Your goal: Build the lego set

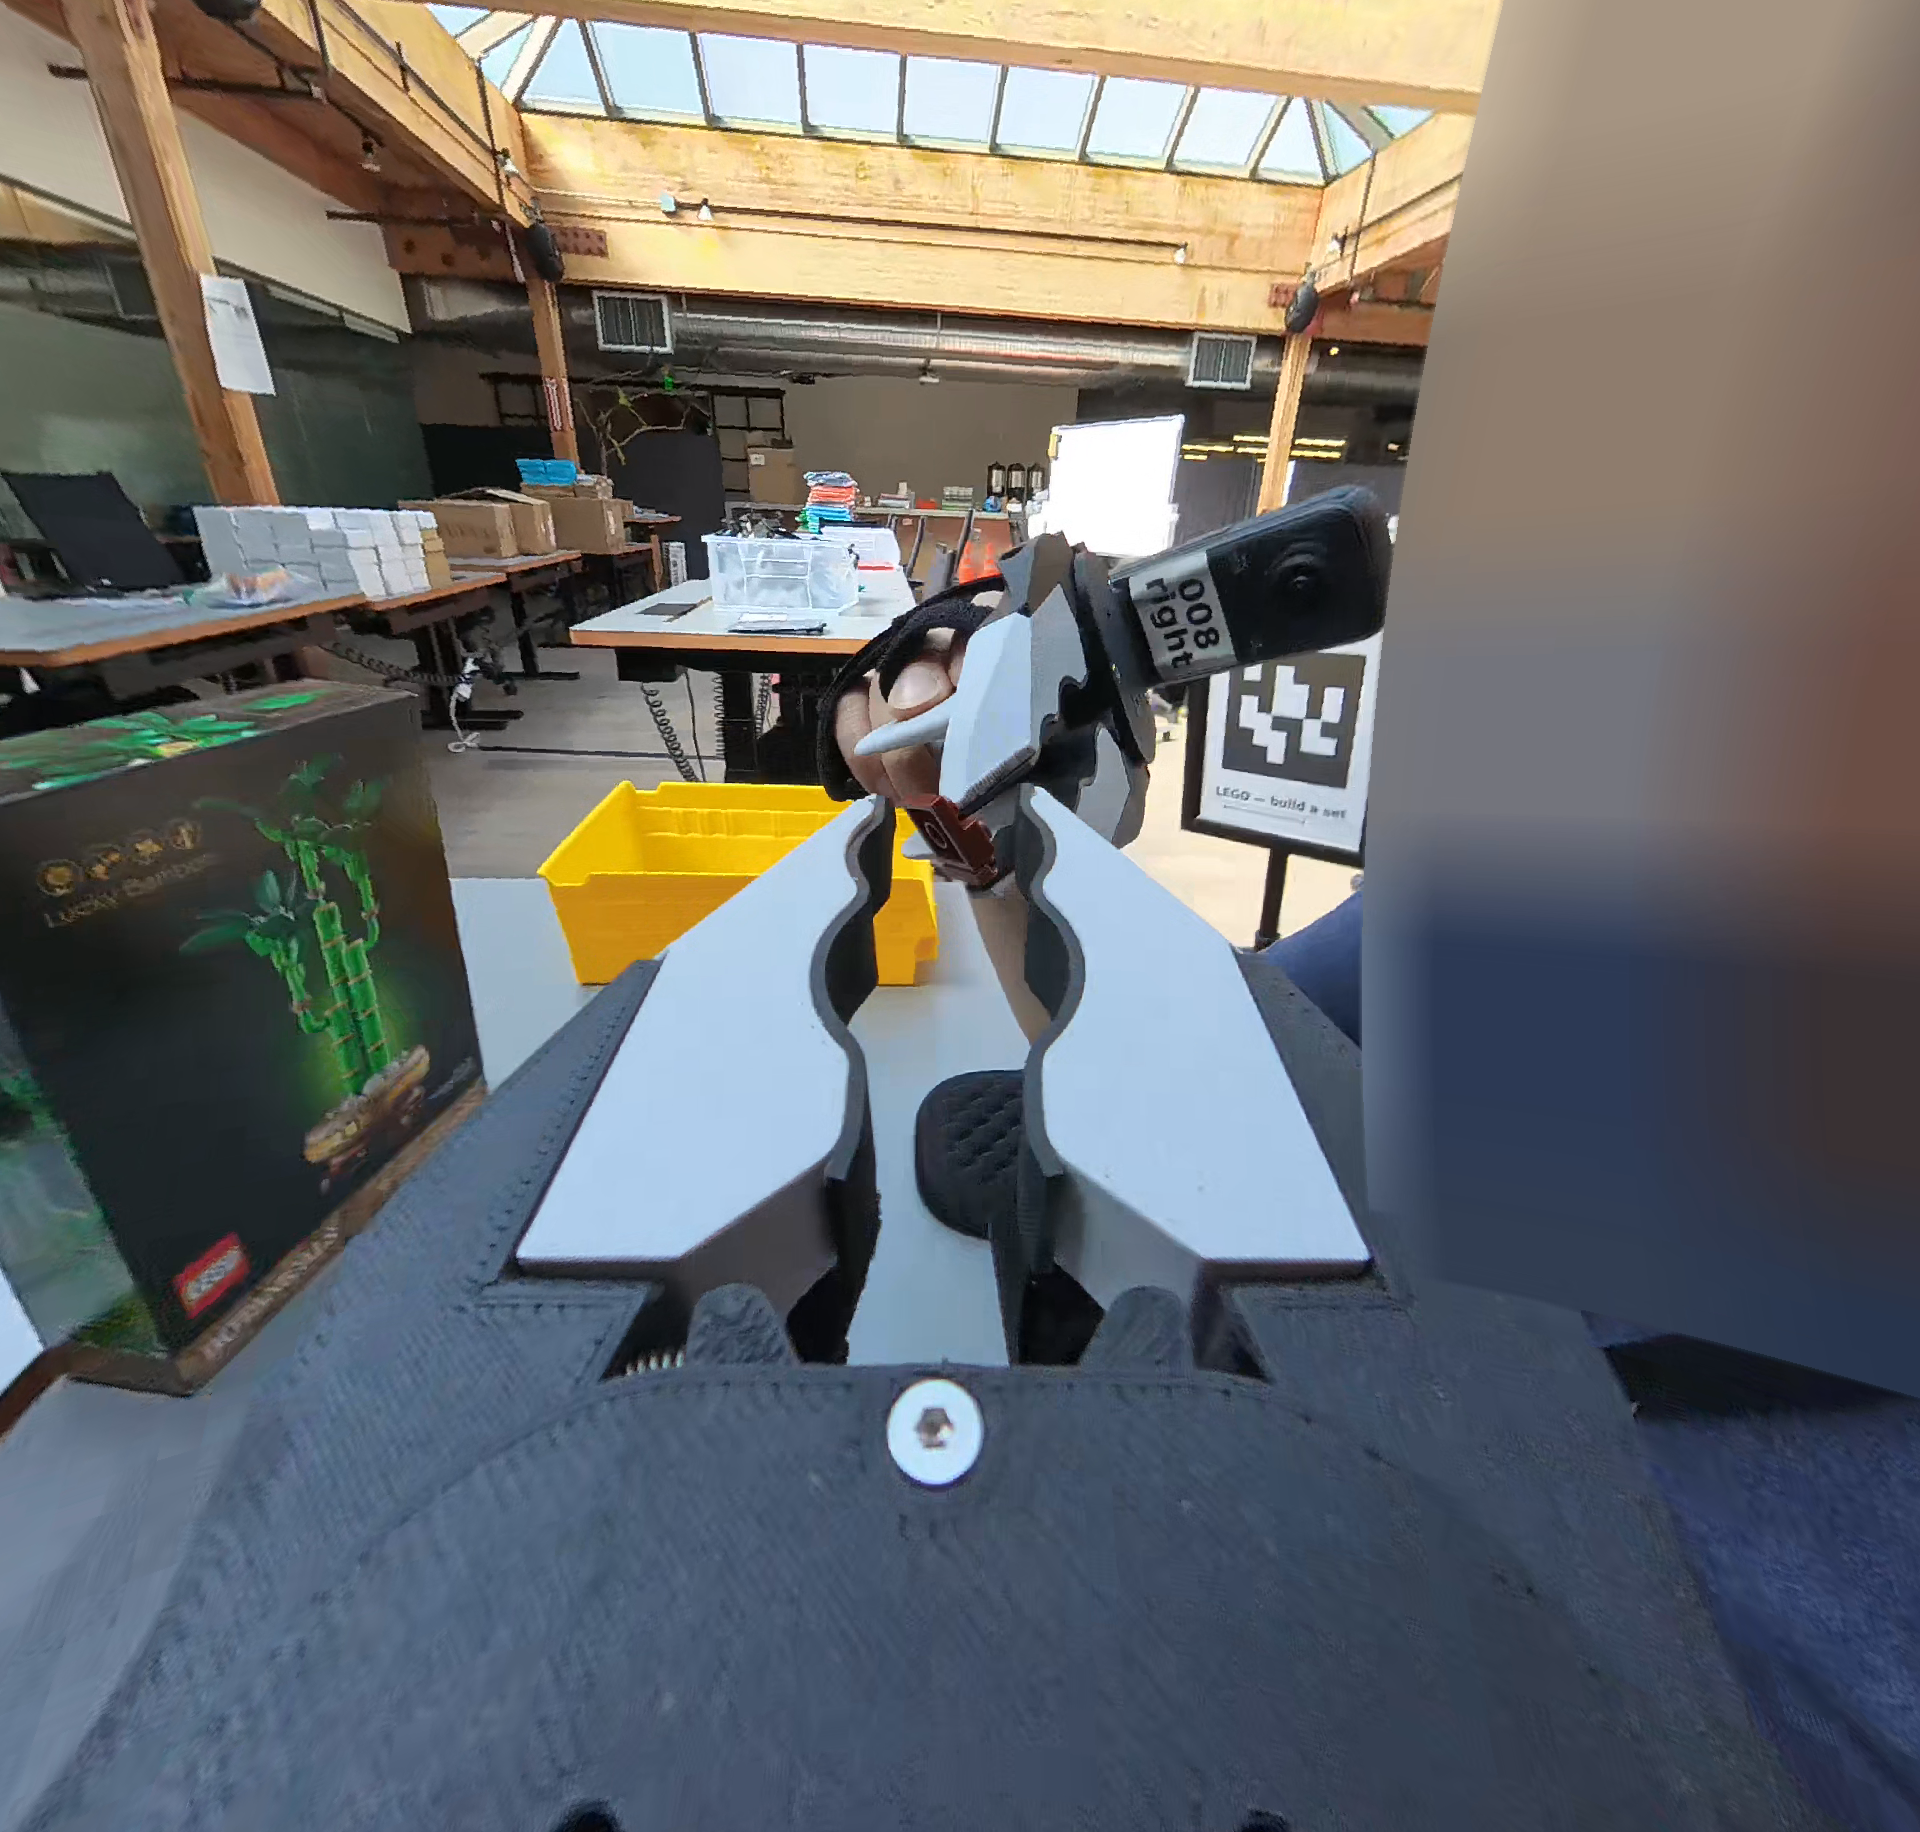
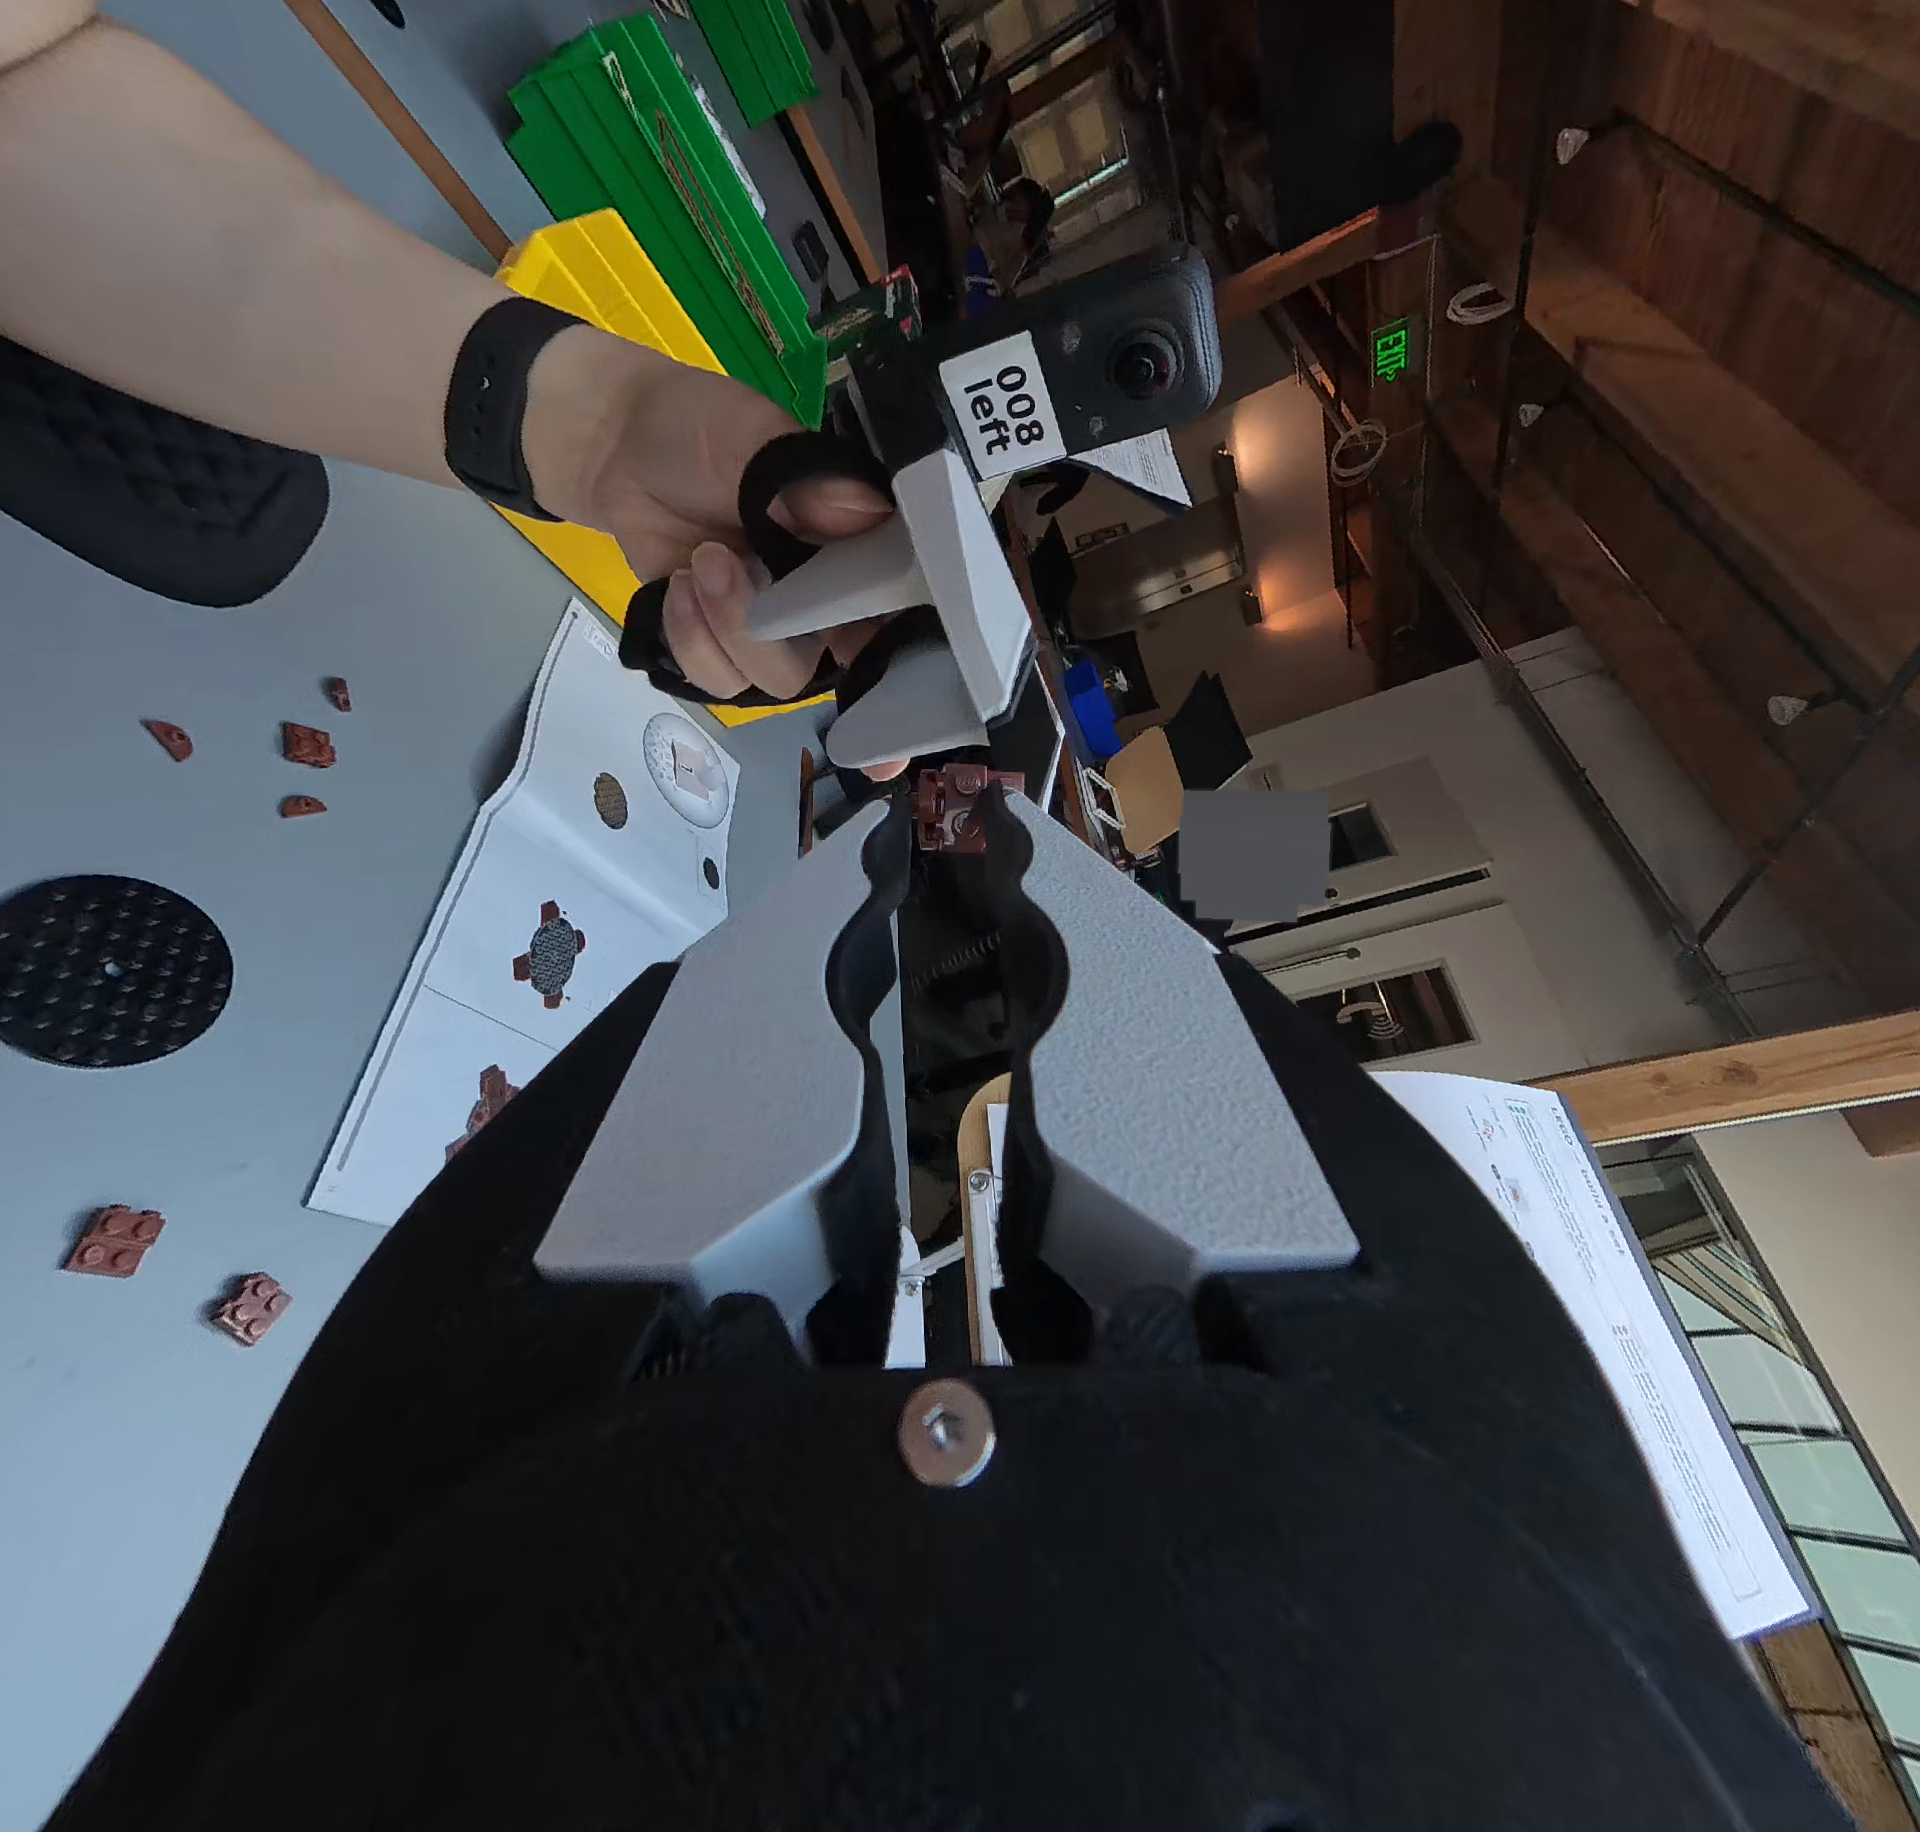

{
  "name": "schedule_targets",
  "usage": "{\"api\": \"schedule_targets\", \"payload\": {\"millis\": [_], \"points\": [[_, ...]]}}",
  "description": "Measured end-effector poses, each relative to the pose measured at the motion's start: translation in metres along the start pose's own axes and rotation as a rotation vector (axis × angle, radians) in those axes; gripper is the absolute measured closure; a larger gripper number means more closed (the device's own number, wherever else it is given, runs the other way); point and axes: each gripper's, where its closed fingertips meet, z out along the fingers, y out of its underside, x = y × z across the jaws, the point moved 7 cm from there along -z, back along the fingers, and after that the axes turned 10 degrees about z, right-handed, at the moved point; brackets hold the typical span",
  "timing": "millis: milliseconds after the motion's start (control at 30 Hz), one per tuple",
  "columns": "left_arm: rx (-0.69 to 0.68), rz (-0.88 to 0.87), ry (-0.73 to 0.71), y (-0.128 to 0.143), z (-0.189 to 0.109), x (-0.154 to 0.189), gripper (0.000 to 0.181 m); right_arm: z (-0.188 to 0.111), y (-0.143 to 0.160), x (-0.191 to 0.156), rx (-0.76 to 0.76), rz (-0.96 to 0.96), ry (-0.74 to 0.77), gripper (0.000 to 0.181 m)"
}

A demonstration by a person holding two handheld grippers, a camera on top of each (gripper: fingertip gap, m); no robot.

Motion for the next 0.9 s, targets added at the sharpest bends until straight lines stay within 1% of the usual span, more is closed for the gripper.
{"api": "schedule_targets", "payload": {"millis": [67,100,167,200,267,400,500,900], "points": [[0.004,-0.095,0.025,0.002,0.000,-0.004,0.162,0.002,0.002,0.000,-0.023,-0.005,0.006,0.168],[-0.008,-0.120,0.012,0.004,0.000,-0.008,0.164,0.002,0.002,0.000,-0.026,-0.004,0.007,0.168],[-0.025,-0.128,-0.023,0.008,-0.002,-0.014,0.162,0.003,0.004,0.000,-0.045,0.006,0.007,0.168],[-0.019,-0.136,-0.026,0.009,-0.002,-0.016,0.165,0.004,0.006,0.000,-0.055,0.004,0.006,0.168],[-0.012,-0.159,-0.010,0.010,-0.003,-0.017,0.166,0.005,0.008,0.000,-0.060,0.013,0.002,0.168],[-0.047,-0.186,0.002,0.016,0.000,-0.018,0.165,0.008,0.012,0.001,-0.069,0.062,-0.018,0.168],[-0.051,-0.189,0.000,0.017,-0.001,-0.020,0.172,0.011,0.015,0.001,-0.084,0.085,-0.023,0.168],[-0.094,-0.161,-0.032,0.020,-0.002,-0.021,0.173,0.013,0.022,0.002,-0.083,0.140,-0.053,0.169]]}}
